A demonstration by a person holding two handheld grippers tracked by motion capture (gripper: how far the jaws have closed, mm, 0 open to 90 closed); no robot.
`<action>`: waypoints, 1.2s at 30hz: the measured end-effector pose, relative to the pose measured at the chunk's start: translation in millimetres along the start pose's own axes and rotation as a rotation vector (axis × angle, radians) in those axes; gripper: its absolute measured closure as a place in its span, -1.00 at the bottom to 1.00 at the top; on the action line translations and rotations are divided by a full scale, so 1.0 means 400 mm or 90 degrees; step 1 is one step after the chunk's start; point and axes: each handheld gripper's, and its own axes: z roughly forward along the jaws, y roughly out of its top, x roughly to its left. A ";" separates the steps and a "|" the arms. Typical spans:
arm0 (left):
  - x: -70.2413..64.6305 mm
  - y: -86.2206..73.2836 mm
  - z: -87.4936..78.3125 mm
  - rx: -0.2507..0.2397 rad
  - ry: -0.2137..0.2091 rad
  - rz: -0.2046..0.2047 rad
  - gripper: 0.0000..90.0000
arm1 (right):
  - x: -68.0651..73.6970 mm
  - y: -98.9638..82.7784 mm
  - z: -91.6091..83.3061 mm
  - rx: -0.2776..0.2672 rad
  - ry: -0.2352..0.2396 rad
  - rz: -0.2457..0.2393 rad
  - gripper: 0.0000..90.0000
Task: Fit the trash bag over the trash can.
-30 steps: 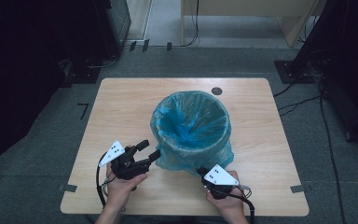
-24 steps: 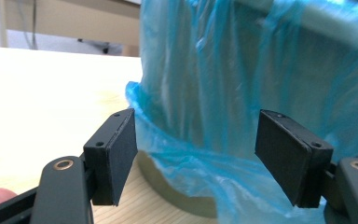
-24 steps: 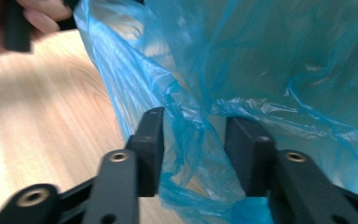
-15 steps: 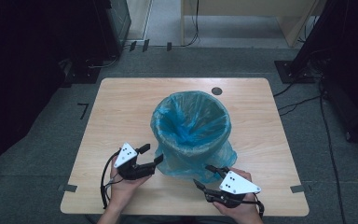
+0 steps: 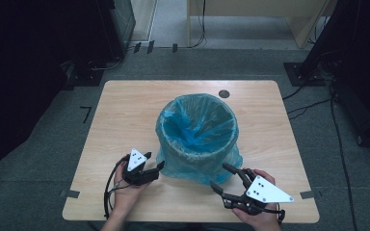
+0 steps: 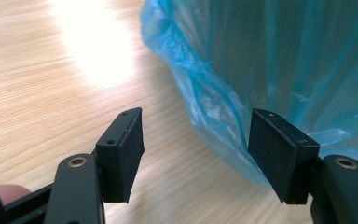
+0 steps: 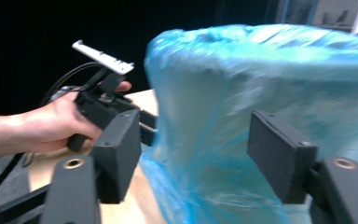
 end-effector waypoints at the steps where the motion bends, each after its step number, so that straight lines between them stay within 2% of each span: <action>1: 0.009 -0.001 -0.002 0.002 -0.001 -0.004 -0.23 | -0.007 0.005 -0.004 -0.004 -0.005 -0.001 -0.06; 3: 0.027 -0.005 -0.009 -0.007 -0.011 -0.014 -0.25 | -0.020 0.017 -0.016 -0.015 -0.010 -0.006 0.12; 7: 0.047 -0.004 -0.026 -0.031 -0.022 -0.012 -0.36 | -0.052 0.052 -0.039 -0.031 -0.013 -0.027 0.29; 11: 0.056 0.008 -0.049 -0.069 -0.062 -0.034 -0.46 | -0.090 0.091 -0.054 -0.045 -0.008 -0.050 0.42; 13: 0.056 0.007 -0.065 -0.079 -0.089 -0.028 -0.59 | -0.106 0.110 -0.053 -0.051 -0.007 -0.061 0.50; 15: 0.059 0.008 -0.083 -0.099 -0.100 -0.041 -0.59 | -0.122 0.132 -0.046 -0.064 -0.001 -0.076 0.55; 19: 0.070 0.014 -0.111 -0.123 -0.073 -0.037 -0.60 | -0.142 0.175 -0.028 -0.068 0.015 -0.104 0.68; 22: 0.079 0.007 -0.120 -0.119 -0.060 -0.025 -0.62 | -0.151 0.204 -0.014 -0.059 0.026 -0.127 0.74; 24: 0.087 -0.003 -0.123 -0.106 -0.046 -0.021 -0.64 | -0.159 0.223 -0.003 -0.053 0.043 -0.138 0.79; 28: 0.113 -0.030 -0.134 -0.075 -0.015 -0.031 -0.72 | -0.181 0.253 0.013 -0.041 0.087 -0.146 0.99; 32: 0.138 -0.055 -0.151 -0.046 0.010 -0.038 -0.72 | -0.204 0.278 0.029 -0.031 0.140 -0.160 1.00; 36: 0.158 -0.082 -0.169 -0.019 0.040 -0.033 -0.76 | -0.214 0.300 0.059 0.001 0.179 -0.193 1.00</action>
